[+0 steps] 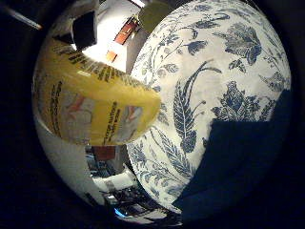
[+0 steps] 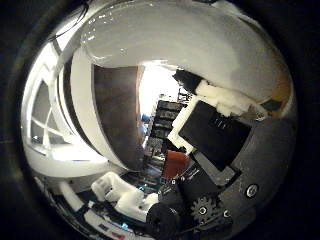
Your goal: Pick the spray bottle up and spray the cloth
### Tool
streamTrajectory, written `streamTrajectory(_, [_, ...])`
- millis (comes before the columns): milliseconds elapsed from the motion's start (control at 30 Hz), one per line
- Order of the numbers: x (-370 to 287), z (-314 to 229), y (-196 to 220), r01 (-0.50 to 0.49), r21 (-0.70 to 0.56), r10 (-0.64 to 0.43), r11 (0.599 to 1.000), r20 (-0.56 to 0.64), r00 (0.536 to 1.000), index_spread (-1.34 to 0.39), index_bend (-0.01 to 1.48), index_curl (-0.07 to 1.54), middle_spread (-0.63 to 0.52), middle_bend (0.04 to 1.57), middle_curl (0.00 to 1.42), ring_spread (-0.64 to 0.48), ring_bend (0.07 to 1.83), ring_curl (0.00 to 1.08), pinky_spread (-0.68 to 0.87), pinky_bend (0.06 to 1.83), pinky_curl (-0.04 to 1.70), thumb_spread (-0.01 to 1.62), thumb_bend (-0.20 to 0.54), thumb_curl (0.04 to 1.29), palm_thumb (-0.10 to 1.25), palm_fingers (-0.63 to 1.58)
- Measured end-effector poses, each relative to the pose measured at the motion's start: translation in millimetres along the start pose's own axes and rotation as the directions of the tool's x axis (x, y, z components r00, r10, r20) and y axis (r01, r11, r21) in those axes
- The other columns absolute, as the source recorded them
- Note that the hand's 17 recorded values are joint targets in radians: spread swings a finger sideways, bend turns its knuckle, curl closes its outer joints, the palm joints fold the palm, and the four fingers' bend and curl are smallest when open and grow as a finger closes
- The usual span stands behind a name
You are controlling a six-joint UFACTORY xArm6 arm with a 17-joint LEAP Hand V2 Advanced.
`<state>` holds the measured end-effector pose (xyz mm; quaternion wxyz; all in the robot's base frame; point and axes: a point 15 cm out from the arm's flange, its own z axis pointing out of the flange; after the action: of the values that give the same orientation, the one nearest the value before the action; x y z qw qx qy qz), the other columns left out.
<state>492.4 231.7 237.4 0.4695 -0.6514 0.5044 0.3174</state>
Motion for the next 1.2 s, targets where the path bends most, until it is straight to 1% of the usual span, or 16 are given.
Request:
streamTrajectory(33, [1,1,2,0.009,-0.010,-0.009,1.000,-0.005,1.000,-0.24,0.77,0.68,-0.06,1.28,0.56,-0.16,1.38,0.55,-0.28,1.02,1.13,0.72,-0.040,0.77,0.91,1.05])
streamTrajectory(67, [2,1,5,0.016,-0.020,-0.016,1.000,-0.011,1.000,-0.24,0.70,0.68,-0.07,1.25,0.55,-0.16,1.37,0.55,-0.29,1.02,1.12,0.70,-0.039,0.76,0.90,0.97])
streamTrajectory(100, [4,1,7,0.021,-0.030,-0.021,0.999,-0.018,1.000,-0.26,0.60,0.68,-0.08,1.22,0.55,-0.17,1.36,0.55,-0.31,1.04,1.08,0.69,-0.036,0.75,0.90,0.91])
streamTrajectory(133, [5,1,9,0.026,-0.041,-0.027,0.999,-0.024,0.999,-0.27,0.50,0.67,-0.10,1.17,0.55,-0.18,1.34,0.55,-0.34,1.06,1.06,0.68,-0.035,0.73,0.90,0.77])
streamTrajectory(200, [8,0,14,0.036,-0.064,-0.038,0.997,-0.039,0.999,-0.29,0.39,0.66,-0.12,1.14,0.55,-0.19,1.33,0.54,-0.37,1.08,1.02,0.69,-0.036,0.71,0.89,0.70])
streamTrajectory(300, [6,-1,15,0.055,-0.082,-0.059,0.995,-0.048,0.997,-0.33,0.24,0.62,-0.15,1.03,0.55,-0.20,1.33,0.55,-0.44,1.06,0.94,0.78,-0.031,0.67,0.88,0.53])
streamTrajectory(367, [4,-2,16,0.064,-0.088,-0.069,0.994,-0.052,0.996,-0.33,0.22,0.62,-0.16,0.97,0.55,-0.20,1.27,0.54,-0.43,0.99,0.92,0.86,-0.029,0.65,0.86,0.37])
streamTrajectory(400, [2,-2,16,0.069,-0.091,-0.074,0.993,-0.054,0.996,-0.33,0.21,0.61,-0.16,0.96,0.55,-0.19,1.26,0.54,-0.42,0.97,0.90,0.88,-0.026,0.63,0.86,0.36])
streamTrajectory(433, [1,-3,16,0.072,-0.093,-0.077,0.993,-0.054,0.996,-0.33,0.22,0.60,-0.16,0.92,0.54,-0.18,1.23,0.53,-0.39,0.93,0.89,0.91,-0.026,0.62,0.85,0.29])
streamTrajectory(500, [-2,-4,15,0.080,-0.090,-0.085,0.993,-0.055,0.995,-0.31,0.24,0.59,-0.16,0.87,0.53,-0.16,1.13,0.51,-0.30,0.85,0.88,0.94,-0.027,0.59,0.84,0.19])
streamTrajectory(567, [-5,-6,13,0.088,-0.087,-0.093,0.992,-0.056,0.994,-0.30,0.28,0.57,-0.13,0.80,0.51,-0.14,1.01,0.47,-0.16,0.78,0.85,0.96,-0.031,0.57,0.82,0.11])
streamTrajectory(733, [-14,-10,11,0.115,-0.086,-0.120,0.990,-0.049,0.992,-0.28,0.27,0.52,-0.08,0.66,0.45,-0.08,0.85,0.40,0.11,0.69,0.77,0.96,-0.027,0.53,0.79,0.11])
streamTrajectory(833, [-20,-13,12,0.131,-0.087,-0.134,0.988,-0.038,0.990,-0.28,0.25,0.50,-0.06,0.60,0.44,-0.05,0.80,0.38,0.21,0.65,0.72,0.97,-0.025,0.52,0.80,0.13])
streamTrajectory(933, [-30,-19,10,0.150,-0.077,-0.153,0.986,-0.039,0.987,-0.27,0.25,0.48,-0.05,0.59,0.43,0.00,0.71,0.35,0.32,0.56,0.66,0.97,-0.027,0.51,0.79,0.13])
streamTrajectory(1067, [-37,-36,8,0.153,-0.062,-0.155,0.986,-0.031,0.987,-0.27,0.22,0.46,-0.04,0.55,0.41,0.06,0.62,0.31,0.42,0.50,0.57,0.98,-0.027,0.49,0.77,0.17])
streamTrajectory(1200, [-43,-60,14,0.152,-0.068,-0.154,0.986,-0.019,0.988,-0.26,0.19,0.44,-0.02,0.50,0.40,0.10,0.56,0.29,0.46,0.45,0.51,0.99,-0.027,0.48,0.76,0.19])
